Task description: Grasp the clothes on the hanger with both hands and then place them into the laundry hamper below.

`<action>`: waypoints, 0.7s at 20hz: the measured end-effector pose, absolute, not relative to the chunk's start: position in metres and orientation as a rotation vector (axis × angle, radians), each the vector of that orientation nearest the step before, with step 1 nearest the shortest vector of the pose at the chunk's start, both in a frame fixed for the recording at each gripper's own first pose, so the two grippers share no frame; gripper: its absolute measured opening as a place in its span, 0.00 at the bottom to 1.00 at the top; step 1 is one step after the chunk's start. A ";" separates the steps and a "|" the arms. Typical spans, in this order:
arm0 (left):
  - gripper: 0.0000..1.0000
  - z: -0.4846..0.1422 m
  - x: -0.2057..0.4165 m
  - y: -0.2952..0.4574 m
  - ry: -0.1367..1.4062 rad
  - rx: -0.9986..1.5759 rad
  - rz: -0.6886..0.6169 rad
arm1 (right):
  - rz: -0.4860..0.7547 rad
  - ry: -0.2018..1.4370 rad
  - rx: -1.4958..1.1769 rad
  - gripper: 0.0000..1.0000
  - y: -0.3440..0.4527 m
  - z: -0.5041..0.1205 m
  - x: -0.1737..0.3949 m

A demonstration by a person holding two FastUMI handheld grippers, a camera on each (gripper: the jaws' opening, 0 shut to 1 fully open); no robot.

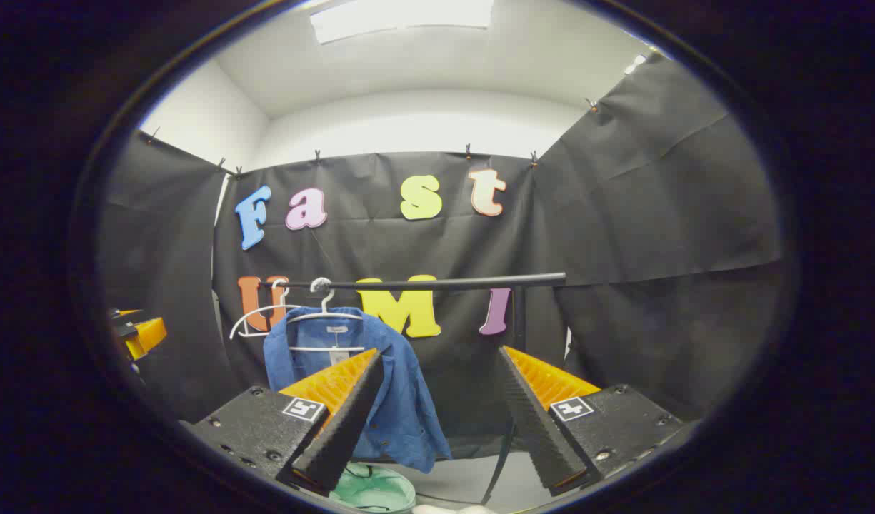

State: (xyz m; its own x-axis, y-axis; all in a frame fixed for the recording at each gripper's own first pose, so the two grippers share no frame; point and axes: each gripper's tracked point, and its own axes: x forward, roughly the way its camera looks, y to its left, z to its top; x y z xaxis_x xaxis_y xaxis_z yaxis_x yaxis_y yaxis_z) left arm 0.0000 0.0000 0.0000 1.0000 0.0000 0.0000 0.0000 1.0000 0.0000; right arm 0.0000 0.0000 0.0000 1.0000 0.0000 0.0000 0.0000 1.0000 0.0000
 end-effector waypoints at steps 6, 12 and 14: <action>1.00 0.001 -0.003 0.013 0.009 -0.013 0.005 | -0.001 -0.006 -0.023 1.00 0.012 0.007 -0.010; 0.99 0.001 -0.010 0.004 0.025 -0.014 0.002 | 0.023 0.023 -0.044 1.00 0.016 0.006 -0.017; 1.00 0.002 -0.011 -0.001 0.028 -0.007 0.003 | 0.038 0.030 -0.059 1.00 0.017 0.006 -0.018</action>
